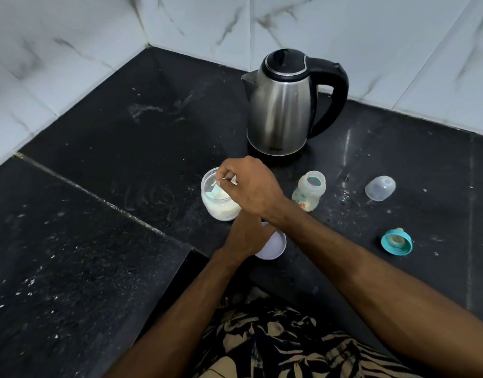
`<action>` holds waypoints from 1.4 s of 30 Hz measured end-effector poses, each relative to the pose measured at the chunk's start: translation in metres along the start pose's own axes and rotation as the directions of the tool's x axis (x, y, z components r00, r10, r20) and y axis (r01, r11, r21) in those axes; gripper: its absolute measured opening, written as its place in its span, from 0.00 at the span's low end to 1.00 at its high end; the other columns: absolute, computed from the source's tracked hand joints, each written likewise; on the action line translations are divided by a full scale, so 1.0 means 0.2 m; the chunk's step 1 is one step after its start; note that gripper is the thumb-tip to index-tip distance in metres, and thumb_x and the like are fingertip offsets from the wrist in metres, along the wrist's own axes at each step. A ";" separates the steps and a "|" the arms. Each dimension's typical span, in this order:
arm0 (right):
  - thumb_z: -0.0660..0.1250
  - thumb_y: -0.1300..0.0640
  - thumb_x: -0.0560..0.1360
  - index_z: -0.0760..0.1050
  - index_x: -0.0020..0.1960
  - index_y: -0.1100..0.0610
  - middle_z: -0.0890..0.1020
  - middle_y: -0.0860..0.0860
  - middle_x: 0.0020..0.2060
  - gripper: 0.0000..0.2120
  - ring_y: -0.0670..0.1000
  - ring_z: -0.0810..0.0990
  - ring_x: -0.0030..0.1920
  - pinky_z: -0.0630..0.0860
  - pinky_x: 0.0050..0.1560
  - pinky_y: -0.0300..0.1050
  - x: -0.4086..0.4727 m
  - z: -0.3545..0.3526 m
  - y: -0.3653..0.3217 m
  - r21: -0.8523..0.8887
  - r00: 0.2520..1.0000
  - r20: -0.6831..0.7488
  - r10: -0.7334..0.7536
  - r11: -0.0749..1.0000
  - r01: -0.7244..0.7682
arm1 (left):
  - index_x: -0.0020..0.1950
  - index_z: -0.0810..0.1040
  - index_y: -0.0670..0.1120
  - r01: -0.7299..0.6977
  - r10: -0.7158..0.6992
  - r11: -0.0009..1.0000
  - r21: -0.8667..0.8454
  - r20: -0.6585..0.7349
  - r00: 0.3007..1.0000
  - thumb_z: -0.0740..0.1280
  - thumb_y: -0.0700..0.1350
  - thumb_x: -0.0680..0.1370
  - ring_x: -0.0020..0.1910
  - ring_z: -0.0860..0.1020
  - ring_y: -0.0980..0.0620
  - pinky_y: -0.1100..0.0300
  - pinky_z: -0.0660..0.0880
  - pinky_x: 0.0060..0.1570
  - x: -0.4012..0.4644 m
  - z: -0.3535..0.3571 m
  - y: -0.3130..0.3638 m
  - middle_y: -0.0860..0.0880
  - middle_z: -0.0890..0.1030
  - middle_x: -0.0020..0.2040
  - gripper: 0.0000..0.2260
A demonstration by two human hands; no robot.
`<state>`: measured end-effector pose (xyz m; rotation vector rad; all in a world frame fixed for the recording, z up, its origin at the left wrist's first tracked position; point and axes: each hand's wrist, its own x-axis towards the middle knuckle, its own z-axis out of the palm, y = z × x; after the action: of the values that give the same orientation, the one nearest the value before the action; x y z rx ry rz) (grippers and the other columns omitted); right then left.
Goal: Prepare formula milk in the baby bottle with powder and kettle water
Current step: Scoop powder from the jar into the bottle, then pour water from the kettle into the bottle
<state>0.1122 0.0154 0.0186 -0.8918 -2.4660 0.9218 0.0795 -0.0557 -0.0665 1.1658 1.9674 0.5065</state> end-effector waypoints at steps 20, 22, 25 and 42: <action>0.71 0.54 0.77 0.82 0.43 0.60 0.84 0.53 0.38 0.09 0.39 0.78 0.35 0.73 0.35 0.30 -0.10 -0.40 0.08 0.521 0.952 -0.103 0.289 0.831 -0.196 | 0.72 0.67 0.48 -0.303 0.236 0.899 -0.317 -0.234 0.943 0.74 0.46 0.75 0.60 0.76 0.58 0.72 0.71 0.57 -0.01 -0.05 0.10 0.52 0.77 0.62 0.28; 0.70 0.53 0.77 0.81 0.42 0.58 0.83 0.52 0.37 0.09 0.39 0.78 0.34 0.72 0.33 0.29 -0.12 -0.45 0.13 0.553 0.940 -0.101 0.326 0.804 -0.220 | 0.72 0.67 0.48 -0.318 0.240 0.881 -0.349 -0.248 0.939 0.74 0.45 0.75 0.60 0.76 0.60 0.75 0.70 0.54 0.00 -0.04 0.13 0.51 0.77 0.62 0.28; 0.70 0.51 0.77 0.80 0.40 0.54 0.83 0.50 0.36 0.09 0.41 0.79 0.36 0.73 0.35 0.33 -0.14 -0.50 0.21 0.577 0.922 -0.097 0.375 0.776 -0.255 | 0.72 0.66 0.50 -0.326 0.244 0.865 -0.382 -0.249 0.937 0.73 0.46 0.75 0.61 0.76 0.61 0.73 0.71 0.55 0.03 -0.03 0.17 0.52 0.77 0.63 0.28; 0.72 0.51 0.76 0.79 0.41 0.56 0.79 0.48 0.35 0.09 0.42 0.74 0.35 0.73 0.39 0.34 0.11 -0.82 0.58 0.574 0.725 -0.494 0.479 0.806 -0.142 | 0.71 0.68 0.54 -0.396 0.281 0.778 -0.487 -0.294 0.913 0.71 0.62 0.68 0.62 0.77 0.60 0.53 0.73 0.66 0.09 -0.13 0.34 0.55 0.77 0.62 0.34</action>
<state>0.2309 0.1730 0.0600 -1.2100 -1.4230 1.0882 0.0924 -0.0050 -0.0128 1.1255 1.6026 1.3317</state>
